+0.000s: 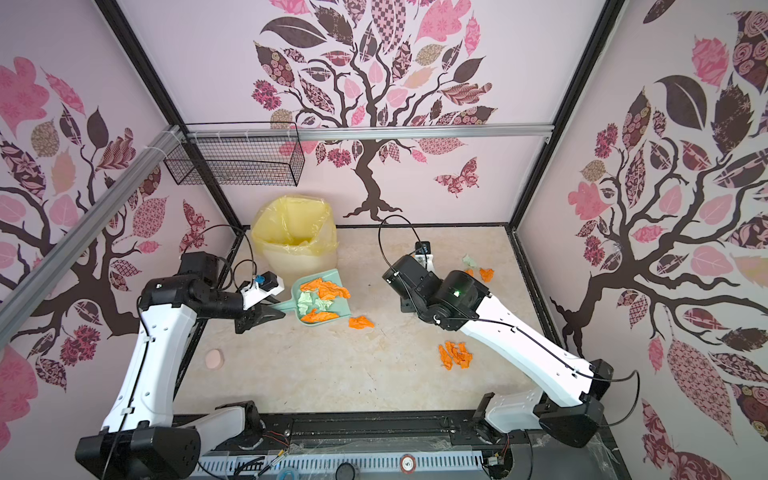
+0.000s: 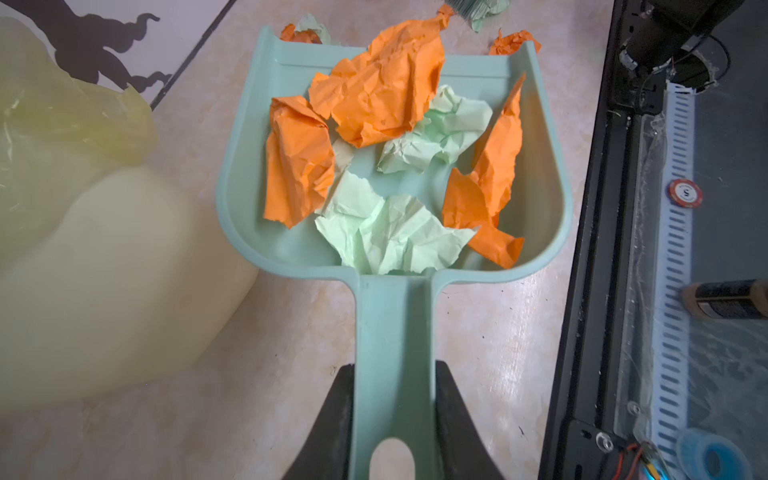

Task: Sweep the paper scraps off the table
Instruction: 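Lift the full dustpan toward the bin with the left gripper while the right withdraws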

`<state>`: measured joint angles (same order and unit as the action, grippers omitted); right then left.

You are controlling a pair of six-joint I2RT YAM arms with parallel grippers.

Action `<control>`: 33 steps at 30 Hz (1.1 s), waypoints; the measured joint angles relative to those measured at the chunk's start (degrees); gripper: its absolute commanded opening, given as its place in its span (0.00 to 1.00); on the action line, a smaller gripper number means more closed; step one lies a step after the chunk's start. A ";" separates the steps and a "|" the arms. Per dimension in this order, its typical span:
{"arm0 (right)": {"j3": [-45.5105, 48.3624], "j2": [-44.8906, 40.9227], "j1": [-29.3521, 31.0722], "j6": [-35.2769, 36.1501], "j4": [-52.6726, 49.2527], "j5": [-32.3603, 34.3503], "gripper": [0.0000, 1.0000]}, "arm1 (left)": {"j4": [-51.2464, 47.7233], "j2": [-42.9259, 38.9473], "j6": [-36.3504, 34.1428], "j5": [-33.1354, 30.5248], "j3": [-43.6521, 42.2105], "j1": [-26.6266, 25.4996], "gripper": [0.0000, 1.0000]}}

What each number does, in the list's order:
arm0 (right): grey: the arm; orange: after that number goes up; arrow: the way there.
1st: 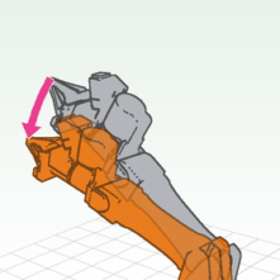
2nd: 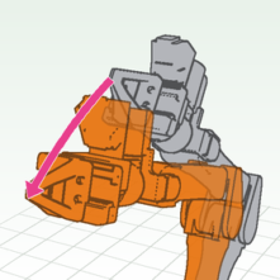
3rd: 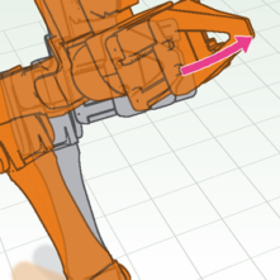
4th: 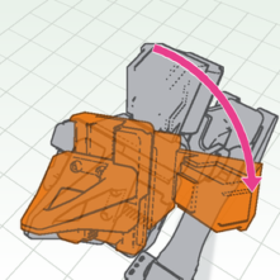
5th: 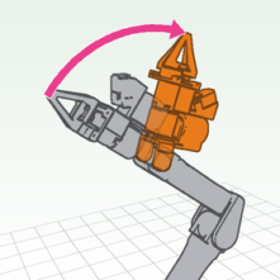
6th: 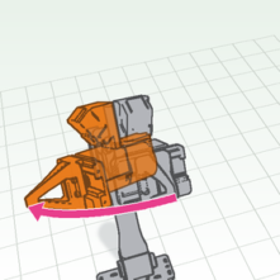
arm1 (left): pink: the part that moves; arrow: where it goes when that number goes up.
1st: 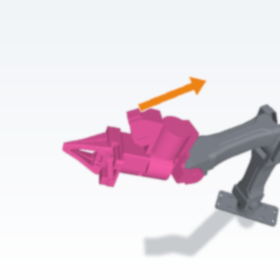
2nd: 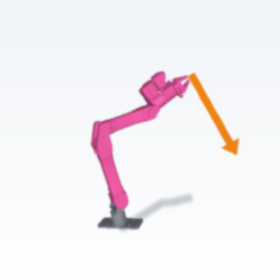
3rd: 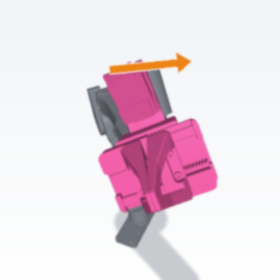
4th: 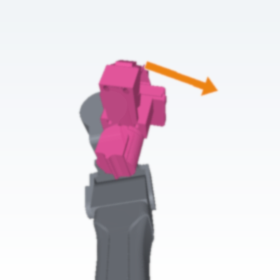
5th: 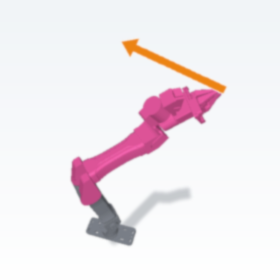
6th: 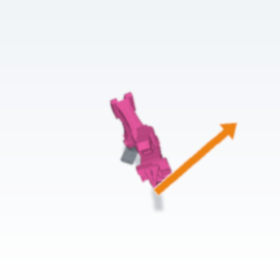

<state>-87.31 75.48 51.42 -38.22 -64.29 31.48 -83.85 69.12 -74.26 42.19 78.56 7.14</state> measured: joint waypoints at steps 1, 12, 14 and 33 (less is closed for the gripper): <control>0.55 0.02 -0.17 0.39 0.76 -0.44 0.00 | -1.60 1.11 -0.74 -0.31 1.92 0.02 0.00; 4.46 0.68 -1.51 3.82 7.56 -4.42 0.00 | -8.57 14.19 -5.16 -1.84 21.75 2.51 0.00; 4.46 1.09 -1.88 4.28 8.44 -5.05 0.00 | -8.79 15.32 -5.20 -1.84 23.45 2.86 0.00; 8.76 3.87 -2.82 6.21 13.25 -9.42 0.00 | -10.16 30.69 1.03 1.01 40.52 4.20 0.00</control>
<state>-78.54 79.35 48.60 -32.01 -51.05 22.06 -94.02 99.81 -73.23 43.20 119.09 11.33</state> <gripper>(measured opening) 0.116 0.247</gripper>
